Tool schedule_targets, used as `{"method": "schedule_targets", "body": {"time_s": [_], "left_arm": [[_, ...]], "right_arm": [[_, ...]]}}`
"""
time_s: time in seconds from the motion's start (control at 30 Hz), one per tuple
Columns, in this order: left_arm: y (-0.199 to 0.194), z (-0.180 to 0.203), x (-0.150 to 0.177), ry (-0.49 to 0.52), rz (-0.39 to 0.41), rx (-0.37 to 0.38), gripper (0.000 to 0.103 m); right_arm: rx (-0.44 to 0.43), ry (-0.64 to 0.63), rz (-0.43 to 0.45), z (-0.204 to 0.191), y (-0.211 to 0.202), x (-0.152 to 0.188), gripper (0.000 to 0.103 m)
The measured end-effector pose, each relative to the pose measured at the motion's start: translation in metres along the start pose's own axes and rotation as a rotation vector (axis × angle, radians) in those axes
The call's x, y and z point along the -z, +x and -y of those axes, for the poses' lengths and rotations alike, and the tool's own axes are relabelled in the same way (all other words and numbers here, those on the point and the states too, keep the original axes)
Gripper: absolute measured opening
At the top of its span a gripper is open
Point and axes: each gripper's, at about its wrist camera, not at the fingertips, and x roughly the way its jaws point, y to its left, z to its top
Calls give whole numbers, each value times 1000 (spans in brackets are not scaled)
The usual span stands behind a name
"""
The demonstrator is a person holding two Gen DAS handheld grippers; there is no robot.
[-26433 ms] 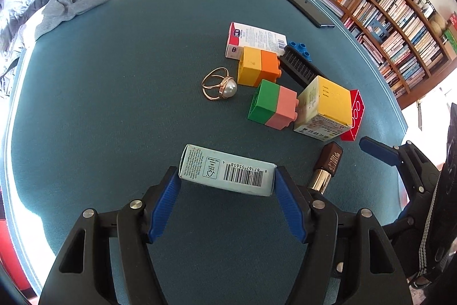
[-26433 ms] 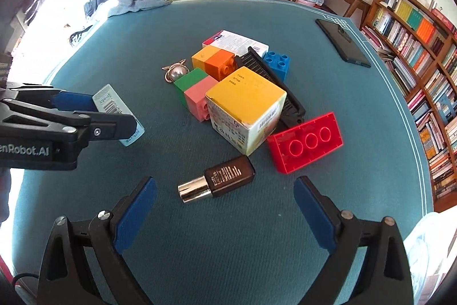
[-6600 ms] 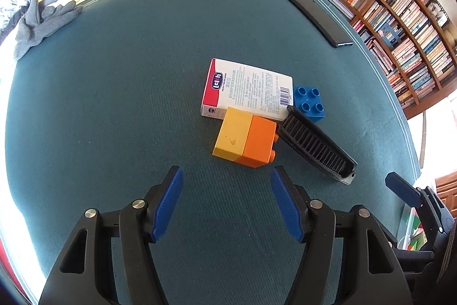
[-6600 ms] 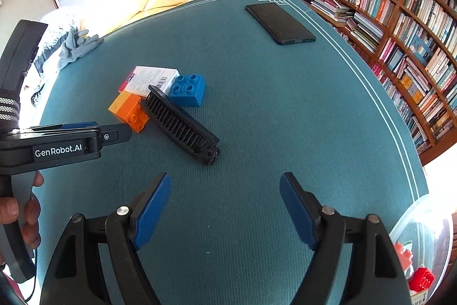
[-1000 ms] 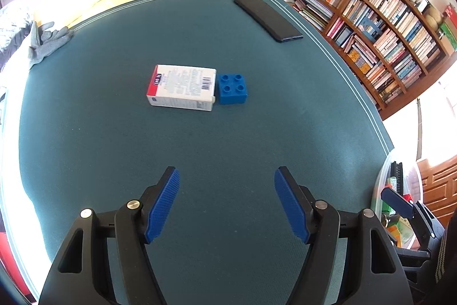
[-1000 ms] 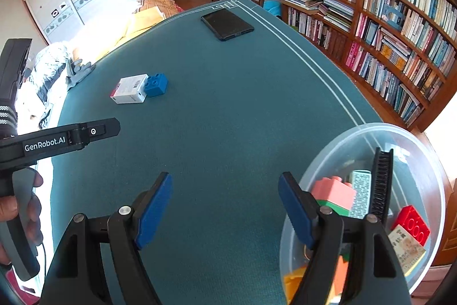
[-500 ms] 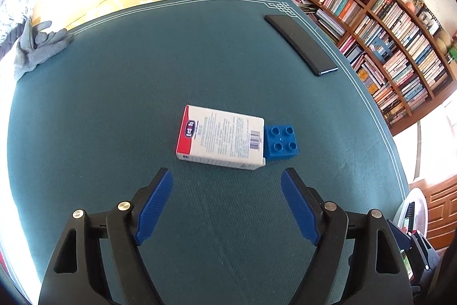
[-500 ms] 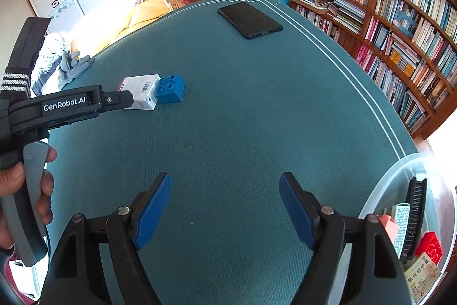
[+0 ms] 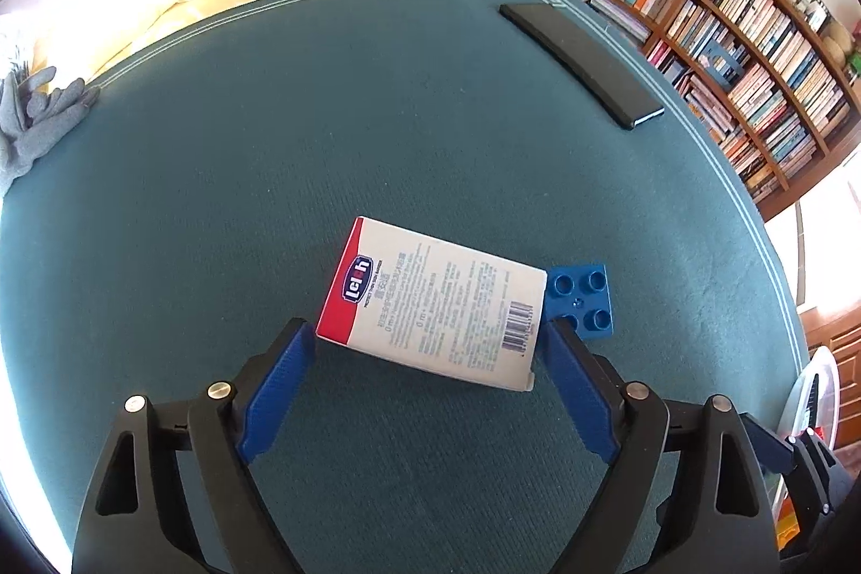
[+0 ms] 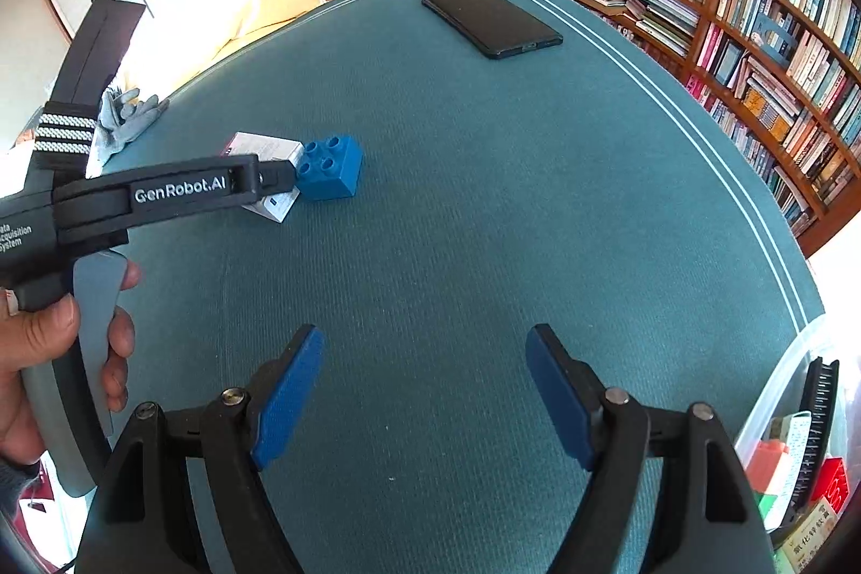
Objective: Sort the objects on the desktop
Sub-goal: 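Move both grippers back to the white Leti box and blue Duplo brick, then grasp the white Leti box with the left gripper while the right gripper grasps the blue Duplo brick, then carry the blue brick into the bowl with the right gripper and release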
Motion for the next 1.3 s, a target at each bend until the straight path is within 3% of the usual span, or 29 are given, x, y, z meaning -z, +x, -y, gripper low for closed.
{"method": "schedule_targets", "body": {"time_s": [0.2, 0.3, 0.6, 0.77, 1.1, 1.3], "left_arm": [[3, -7, 1, 34, -5, -2, 89], [-2, -8, 3, 48, 9, -24, 82], [-20, -33, 21, -10, 16, -84, 82], [-25, -44, 32, -42, 10, -102, 82], [-30, -52, 39, -62, -2, -109, 82], [-35, -42, 41, -50, -4, -111, 82]], "right_arm": [[-3, -25, 11, -9, 8, -14, 81], [-8, -34, 21, -13, 12, -23, 81], [1, -99, 69, -34, 33, -47, 81], [-6, -132, 71, -48, 45, -59, 72], [36, -182, 34, -57, 64, -64, 37], [18, -151, 18, -47, 52, -56, 37]]}}
